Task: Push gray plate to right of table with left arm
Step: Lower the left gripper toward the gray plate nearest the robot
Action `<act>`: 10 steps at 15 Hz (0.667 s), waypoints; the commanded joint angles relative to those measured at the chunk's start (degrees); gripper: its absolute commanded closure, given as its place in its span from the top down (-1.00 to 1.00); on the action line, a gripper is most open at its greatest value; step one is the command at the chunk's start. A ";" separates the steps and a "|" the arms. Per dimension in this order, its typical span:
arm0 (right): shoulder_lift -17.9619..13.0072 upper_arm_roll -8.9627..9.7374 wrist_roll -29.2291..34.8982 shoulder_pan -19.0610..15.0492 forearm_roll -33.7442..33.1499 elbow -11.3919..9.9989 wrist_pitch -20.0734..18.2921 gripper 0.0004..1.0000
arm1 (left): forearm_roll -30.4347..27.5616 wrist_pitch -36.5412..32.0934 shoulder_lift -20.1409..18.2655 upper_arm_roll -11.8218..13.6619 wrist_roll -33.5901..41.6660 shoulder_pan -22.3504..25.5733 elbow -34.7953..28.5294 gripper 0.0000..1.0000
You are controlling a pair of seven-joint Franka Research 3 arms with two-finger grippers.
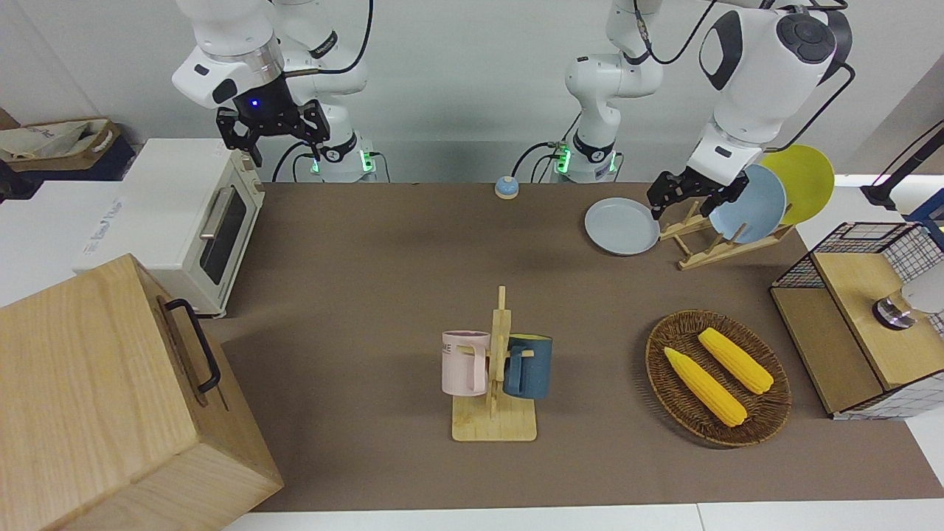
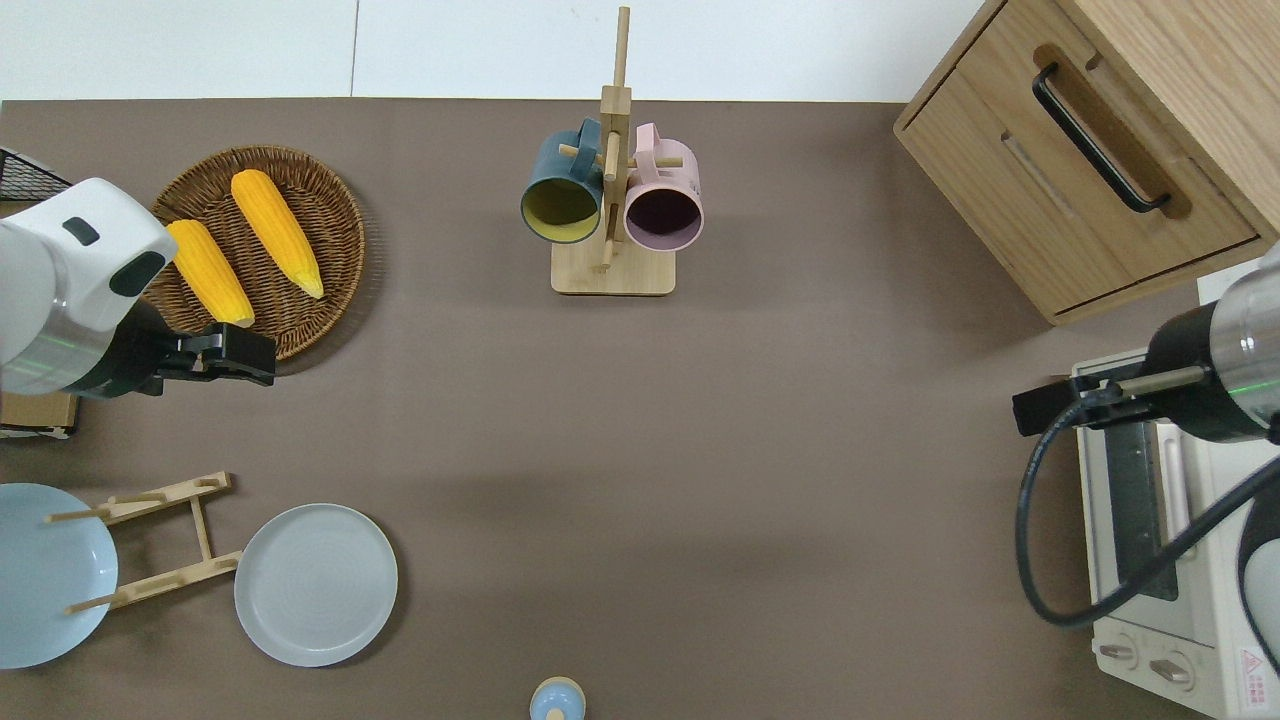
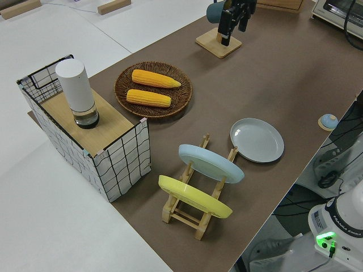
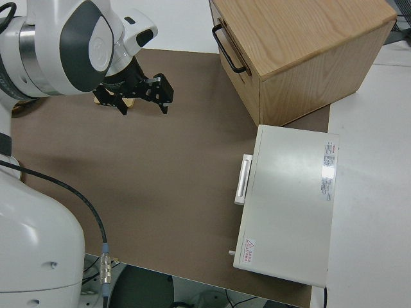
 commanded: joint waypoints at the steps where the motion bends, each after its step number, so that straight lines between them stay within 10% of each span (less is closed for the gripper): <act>1: -0.16 0.96 0.74 -1.13 0.25 0.50 -0.89 0.97 | 1.37 1.87 -4.67 0.32 3.63 0.06 -6.00 1.00; 10: -0.16 0.96 0.74 -1.13 0.33 0.50 -0.89 0.97 | 2.42 12.24 -20.49 1.46 15.04 2.26 -28.76 1.00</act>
